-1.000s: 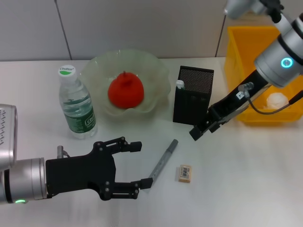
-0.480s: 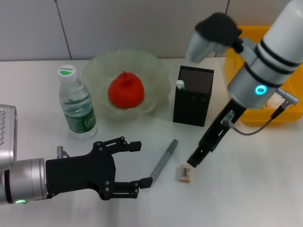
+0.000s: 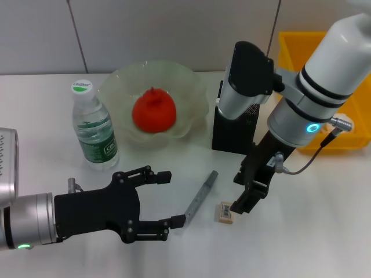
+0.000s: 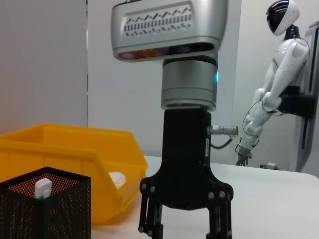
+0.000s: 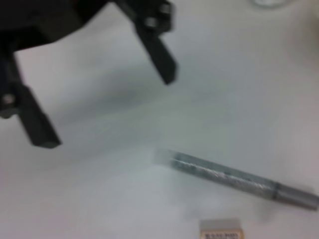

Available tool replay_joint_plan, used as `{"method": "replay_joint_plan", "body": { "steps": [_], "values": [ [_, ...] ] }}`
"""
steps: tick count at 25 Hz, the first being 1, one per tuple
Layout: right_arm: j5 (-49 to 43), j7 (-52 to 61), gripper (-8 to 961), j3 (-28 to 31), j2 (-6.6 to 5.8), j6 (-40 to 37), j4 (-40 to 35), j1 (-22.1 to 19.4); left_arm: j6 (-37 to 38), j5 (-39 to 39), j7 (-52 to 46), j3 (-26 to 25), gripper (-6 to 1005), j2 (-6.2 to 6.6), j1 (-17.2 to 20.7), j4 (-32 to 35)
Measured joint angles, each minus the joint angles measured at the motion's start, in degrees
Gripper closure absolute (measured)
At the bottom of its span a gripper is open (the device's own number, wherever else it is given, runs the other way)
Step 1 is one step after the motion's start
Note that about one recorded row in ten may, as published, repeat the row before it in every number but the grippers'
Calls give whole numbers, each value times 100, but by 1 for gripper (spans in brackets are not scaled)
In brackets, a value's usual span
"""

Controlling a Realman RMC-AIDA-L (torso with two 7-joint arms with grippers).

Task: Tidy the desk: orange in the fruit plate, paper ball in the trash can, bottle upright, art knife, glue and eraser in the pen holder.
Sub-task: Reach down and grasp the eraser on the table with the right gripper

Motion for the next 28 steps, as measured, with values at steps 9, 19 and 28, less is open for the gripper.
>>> {"method": "replay_joint_plan", "body": {
  "steps": [9,19,28],
  "values": [
    [411,-585,281,-680,14,381,229,-31,-13,-5,-20,-10,130,15,0,-36],
    [827,-584,282,-1482,31,1110,371,-154,-56,-5,-5,-19,130,13,18,-49],
    [947,-545,282,-1520,31,1288,506,-172,-59,-32,-31,-19,130,9,-3,-53]
  ]
}}
